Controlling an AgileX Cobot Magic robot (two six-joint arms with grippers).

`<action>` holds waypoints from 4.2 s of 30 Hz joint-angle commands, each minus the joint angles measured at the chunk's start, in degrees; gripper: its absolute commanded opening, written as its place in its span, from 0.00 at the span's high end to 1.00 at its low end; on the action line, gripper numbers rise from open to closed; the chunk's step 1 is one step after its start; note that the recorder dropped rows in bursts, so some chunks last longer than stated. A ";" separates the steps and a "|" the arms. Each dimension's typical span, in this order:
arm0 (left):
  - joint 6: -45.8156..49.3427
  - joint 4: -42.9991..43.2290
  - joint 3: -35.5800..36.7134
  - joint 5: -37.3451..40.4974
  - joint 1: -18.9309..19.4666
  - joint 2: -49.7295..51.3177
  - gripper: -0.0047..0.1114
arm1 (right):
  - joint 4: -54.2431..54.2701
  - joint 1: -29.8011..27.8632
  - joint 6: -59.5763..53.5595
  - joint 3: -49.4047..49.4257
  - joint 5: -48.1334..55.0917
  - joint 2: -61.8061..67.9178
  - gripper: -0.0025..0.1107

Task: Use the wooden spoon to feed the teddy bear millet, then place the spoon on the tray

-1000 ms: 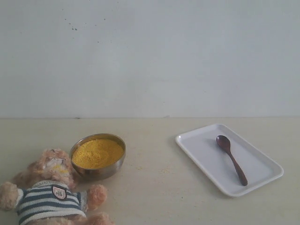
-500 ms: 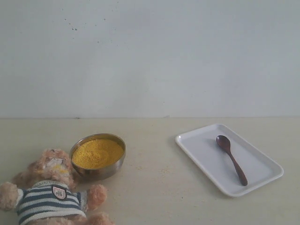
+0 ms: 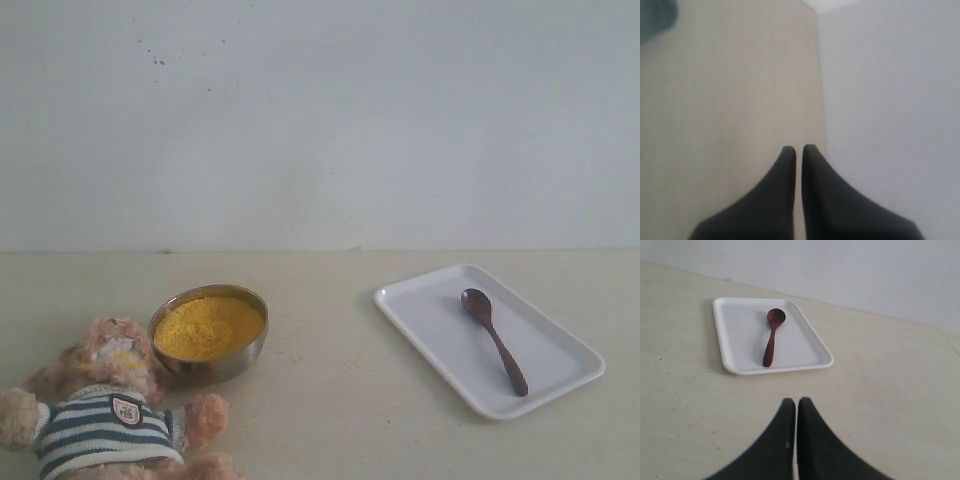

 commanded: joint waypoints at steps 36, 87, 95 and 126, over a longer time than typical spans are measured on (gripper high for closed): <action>48.66 5.17 -13.77 -9.94 -35.73 -31.70 0.93 | 0.03 -0.20 0.29 -0.03 -0.60 -0.25 0.97; -12.64 79.39 2.32 2.88 -48.95 -32.65 0.93 | 0.73 -0.20 0.76 -0.03 -0.60 -0.25 0.97; -27.11 92.22 18.44 -5.77 -42.69 -49.37 0.93 | 0.73 -0.20 0.76 -0.03 -0.60 -0.25 0.97; -27.24 97.86 29.83 7.09 -42.03 -64.46 0.93 | 0.73 -0.20 0.76 -0.03 -0.60 -0.25 0.97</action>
